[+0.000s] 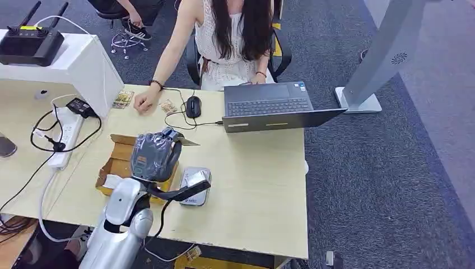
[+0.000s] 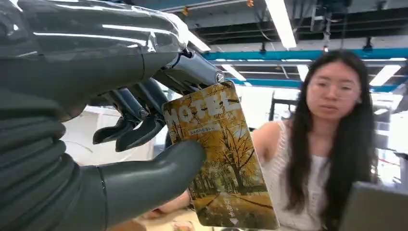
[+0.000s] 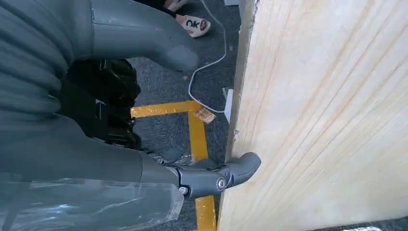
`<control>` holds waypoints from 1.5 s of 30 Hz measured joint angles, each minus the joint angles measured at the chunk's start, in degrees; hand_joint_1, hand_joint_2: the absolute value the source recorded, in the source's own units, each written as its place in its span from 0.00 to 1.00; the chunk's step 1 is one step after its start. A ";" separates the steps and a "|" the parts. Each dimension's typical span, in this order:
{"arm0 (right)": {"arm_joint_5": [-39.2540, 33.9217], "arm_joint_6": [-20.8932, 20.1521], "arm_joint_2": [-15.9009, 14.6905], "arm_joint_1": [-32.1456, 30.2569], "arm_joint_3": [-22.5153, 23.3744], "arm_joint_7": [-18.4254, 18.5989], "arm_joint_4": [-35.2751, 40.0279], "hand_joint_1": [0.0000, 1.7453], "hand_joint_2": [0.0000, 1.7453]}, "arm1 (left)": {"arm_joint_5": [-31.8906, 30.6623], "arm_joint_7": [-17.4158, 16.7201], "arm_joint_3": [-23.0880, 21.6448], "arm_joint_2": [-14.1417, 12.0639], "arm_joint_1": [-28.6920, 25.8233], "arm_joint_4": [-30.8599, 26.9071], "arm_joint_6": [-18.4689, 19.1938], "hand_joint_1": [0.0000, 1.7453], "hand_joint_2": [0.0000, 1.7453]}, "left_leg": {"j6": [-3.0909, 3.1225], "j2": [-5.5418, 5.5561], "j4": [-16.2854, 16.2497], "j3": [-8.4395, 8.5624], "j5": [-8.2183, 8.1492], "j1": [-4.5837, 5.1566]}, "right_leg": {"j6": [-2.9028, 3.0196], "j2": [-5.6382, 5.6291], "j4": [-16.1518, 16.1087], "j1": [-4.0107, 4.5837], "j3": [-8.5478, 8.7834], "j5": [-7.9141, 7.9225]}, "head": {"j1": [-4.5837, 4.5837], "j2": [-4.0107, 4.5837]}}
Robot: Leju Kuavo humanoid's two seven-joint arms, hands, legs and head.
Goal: Pass the card to the sensor for recognition and then transmit it.
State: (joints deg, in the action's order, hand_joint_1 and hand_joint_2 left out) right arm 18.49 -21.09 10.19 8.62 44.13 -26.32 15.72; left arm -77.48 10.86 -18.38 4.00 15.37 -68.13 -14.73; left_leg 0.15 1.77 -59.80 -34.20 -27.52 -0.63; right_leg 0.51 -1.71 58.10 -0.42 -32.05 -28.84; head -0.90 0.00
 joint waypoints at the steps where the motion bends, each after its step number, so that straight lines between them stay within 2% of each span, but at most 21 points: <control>1: -0.11 0.00 0.00 -0.01 -0.13 0.17 0.00 0.00 1.00 | -0.06 -0.09 -0.45 0.13 0.01 0.06 0.32 1.00 1.00 | 0.00 -0.01 0.00 0.00 0.00 -0.01 | 0.00 -0.01 0.00 0.01 -0.01 0.00 | 0.00 0.00; 5: -0.66 0.02 0.00 0.01 -0.28 0.35 0.00 0.00 1.00 | -1.75 -2.95 -1.92 0.17 0.05 0.63 3.52 1.00 1.00 | 0.00 -0.02 0.01 0.00 0.00 -0.02 | 0.01 -0.01 0.01 0.02 -0.03 -0.01 | 0.00 0.00; 12: -1.84 0.52 0.00 0.00 -0.46 0.94 0.02 0.00 1.00 | -5.51 -10.54 -3.21 0.17 0.73 3.35 8.83 1.00 1.00 | 0.00 -0.02 0.01 -0.01 0.01 -0.01 | 0.01 -0.01 0.01 0.02 -0.03 0.00 | 0.02 0.00; 20: -2.62 0.68 0.00 0.00 -0.74 1.55 0.02 0.00 1.00 | -6.86 -14.43 -3.82 0.17 1.87 7.06 12.68 1.00 1.00 | 0.00 -0.02 0.01 -0.01 0.00 0.00 | 0.00 -0.01 0.01 0.01 -0.03 0.00 | 0.02 0.00; 29: -2.93 0.81 0.00 -0.02 -1.66 1.77 0.02 0.00 1.00 | -6.71 -13.64 -4.54 0.13 2.97 11.54 16.55 1.00 1.00 | 0.00 -0.02 0.01 -0.01 0.00 -0.01 | 0.00 -0.02 0.01 0.02 -0.03 0.00 | 0.00 0.00; 34: -2.91 1.03 0.00 -0.05 -1.94 1.68 0.02 0.00 1.00 | -6.71 -12.92 -5.35 0.06 3.75 15.04 16.72 1.00 1.00 | 0.00 -0.02 0.01 -0.02 0.00 -0.01 | 0.00 -0.02 0.01 0.02 -0.04 0.00 | 0.02 0.00; 41: -2.91 1.03 0.00 -0.05 -2.05 1.68 0.02 0.00 1.00 | -6.71 -12.85 -5.85 0.04 4.24 16.72 16.76 1.00 1.00 | 0.00 -0.02 0.01 -0.02 0.00 -0.01 | 0.00 -0.02 0.01 0.02 -0.04 0.00 | 0.00 0.00; 45: -3.02 0.98 0.00 -0.04 -2.10 1.92 0.02 0.00 1.00 | -6.19 -11.24 -6.31 0.00 5.22 17.68 18.77 1.00 1.00 | 0.00 -0.01 0.01 -0.02 0.00 -0.01 | 0.00 0.00 0.01 0.02 -0.02 0.00 | 0.02 0.00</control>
State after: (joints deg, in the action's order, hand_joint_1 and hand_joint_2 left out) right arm 15.47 -20.11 10.19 8.58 42.03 -24.39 15.74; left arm -83.67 -0.37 -24.70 4.00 20.59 -50.45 4.04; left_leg 0.15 1.76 -59.79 -34.22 -27.51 -0.64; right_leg 0.51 -1.71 58.11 -0.41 -32.07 -28.84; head -0.87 0.00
